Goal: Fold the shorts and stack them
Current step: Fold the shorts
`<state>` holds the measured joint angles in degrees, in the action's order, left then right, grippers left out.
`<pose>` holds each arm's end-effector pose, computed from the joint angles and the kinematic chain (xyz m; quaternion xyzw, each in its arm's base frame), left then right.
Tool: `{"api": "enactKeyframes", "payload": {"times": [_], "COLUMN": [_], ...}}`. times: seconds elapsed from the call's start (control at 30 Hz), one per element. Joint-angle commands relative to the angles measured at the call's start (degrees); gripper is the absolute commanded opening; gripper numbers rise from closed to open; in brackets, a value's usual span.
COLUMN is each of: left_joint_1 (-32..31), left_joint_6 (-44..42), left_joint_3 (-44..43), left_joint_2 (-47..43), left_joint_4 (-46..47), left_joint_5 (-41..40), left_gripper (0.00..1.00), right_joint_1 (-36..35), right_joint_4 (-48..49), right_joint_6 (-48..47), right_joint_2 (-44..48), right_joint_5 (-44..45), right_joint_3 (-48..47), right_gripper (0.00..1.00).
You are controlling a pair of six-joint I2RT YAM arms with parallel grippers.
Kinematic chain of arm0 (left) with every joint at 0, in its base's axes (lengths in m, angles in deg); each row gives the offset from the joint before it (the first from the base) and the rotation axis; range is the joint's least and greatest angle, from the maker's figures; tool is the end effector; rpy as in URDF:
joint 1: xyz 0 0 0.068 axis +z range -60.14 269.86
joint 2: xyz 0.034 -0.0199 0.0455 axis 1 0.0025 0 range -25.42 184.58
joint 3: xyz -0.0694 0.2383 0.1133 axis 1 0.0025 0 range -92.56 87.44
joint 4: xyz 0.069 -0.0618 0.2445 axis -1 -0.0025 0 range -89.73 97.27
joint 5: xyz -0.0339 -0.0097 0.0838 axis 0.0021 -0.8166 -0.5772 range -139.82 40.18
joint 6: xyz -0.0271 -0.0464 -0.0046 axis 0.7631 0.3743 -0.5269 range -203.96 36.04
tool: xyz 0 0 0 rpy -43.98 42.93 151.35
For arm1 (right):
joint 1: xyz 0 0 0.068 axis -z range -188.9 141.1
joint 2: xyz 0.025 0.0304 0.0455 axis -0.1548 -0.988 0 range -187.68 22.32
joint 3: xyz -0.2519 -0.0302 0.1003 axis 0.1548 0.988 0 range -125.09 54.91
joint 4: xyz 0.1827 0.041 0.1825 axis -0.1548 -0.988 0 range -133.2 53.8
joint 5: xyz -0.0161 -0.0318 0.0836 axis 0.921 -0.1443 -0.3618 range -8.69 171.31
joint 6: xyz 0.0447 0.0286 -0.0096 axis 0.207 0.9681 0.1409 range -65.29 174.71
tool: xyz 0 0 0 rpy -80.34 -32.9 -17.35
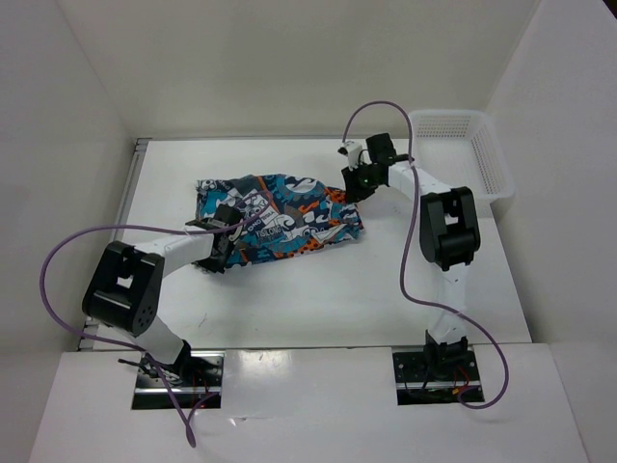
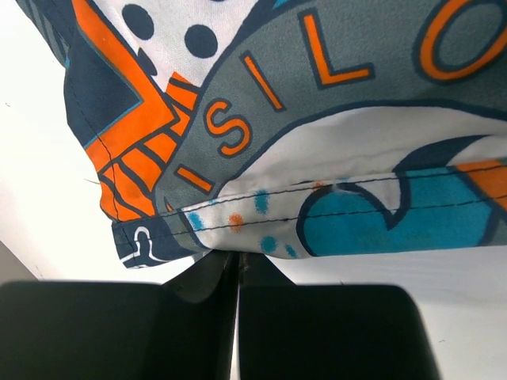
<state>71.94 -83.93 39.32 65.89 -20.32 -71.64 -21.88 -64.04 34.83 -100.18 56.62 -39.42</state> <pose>0.2714 -0.0738 0.1524 0.1193 0.9613 0.1588 0.1911 0.4504 0.1189 0.1851 -0.3241 0.8784 0.1869 0.2973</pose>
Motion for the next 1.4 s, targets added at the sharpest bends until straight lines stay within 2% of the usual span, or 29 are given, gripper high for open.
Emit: {"api": "enactKeyframes", "payload": {"times": [0.0, 0.07, 0.13, 0.2, 0.43, 0.73, 0.8, 0.83, 0.93, 1.0, 1.07, 1.17, 1.23, 1.37], "left_joint_1": [0.33, 0.33, 0.33, 0.33, 0.33, 0.33, 0.33, 0.33, 0.33, 0.33, 0.33, 0.33, 0.33, -1.51], "left_joint_6": [-0.03, -0.03, -0.03, -0.03, -0.03, -0.03, -0.03, -0.03, -0.03, -0.03, -0.03, -0.03, -0.03, -0.03], "left_joint_3": [-1.45, -1.45, -0.84, -0.84, -0.23, 0.92, 0.92, 0.92, 0.92, 0.92, 0.39, -0.22, -1.00, -4.78], "left_joint_2": [0.98, 0.98, 0.98, 0.98, 0.98, -0.16, -0.16, -0.16, -0.16, -0.16, -0.16, -0.77, -0.78, -3.14], "left_joint_4": [-0.27, -0.27, 0.35, 0.96, 0.96, 0.96, 0.44, 0.44, 0.44, 0.44, 0.44, 0.44, -0.17, -4.03], "left_joint_5": [-0.50, -1.02, -1.03, -1.55, -1.55, -0.51, 0.11, 0.12, 0.64, 0.64, 0.64, 0.64, 0.64, 1.78], "left_gripper": [0.00, 0.00, 0.00, 0.00, 0.00, 0.00, 0.00, 0.00, 0.00, 0.00, 0.00, 0.00, 0.01, 0.10], "right_joint_1": [-0.74, -0.74, -0.74, -0.74, -0.12, -0.12, -0.12, -0.12, -0.12, -0.65, -0.65, -0.65, -0.13, 0.40], "right_joint_4": [2.87, 2.87, 2.87, 2.87, 8.23, 12.18, 12.89, 13.50, 13.51, 13.51, 12.99, 10.79, 8.42, 6.65], "right_joint_6": [1.59, 1.60, 1.60, 1.60, 11.61, 18.47, 19.09, 19.09, 18.04, 16.03, 14.88, 12.94, 12.32, 15.83], "right_joint_2": [-1.60, -1.60, -1.60, -1.60, -1.60, -1.60, -2.74, -2.75, -3.97, -3.98, -3.46, -0.30, 3.12, 9.02], "right_joint_5": [-0.36, 0.34, 0.34, -0.36, 3.94, 11.13, 13.69, 15.62, 16.16, 16.68, 15.99, 13.19, 10.20, 2.47], "right_joint_3": [-2.36, -2.36, -2.36, -3.84, -12.10, -9.83, -11.49, -11.50, -12.02, -12.02, -12.02, -9.05, -6.76, 5.07], "right_gripper": [0.20, 0.06, 0.00, 0.00, 0.00, 0.02, 0.10, 0.20, 0.35, 0.63, 0.85, 0.91, 0.91, 0.94]}}
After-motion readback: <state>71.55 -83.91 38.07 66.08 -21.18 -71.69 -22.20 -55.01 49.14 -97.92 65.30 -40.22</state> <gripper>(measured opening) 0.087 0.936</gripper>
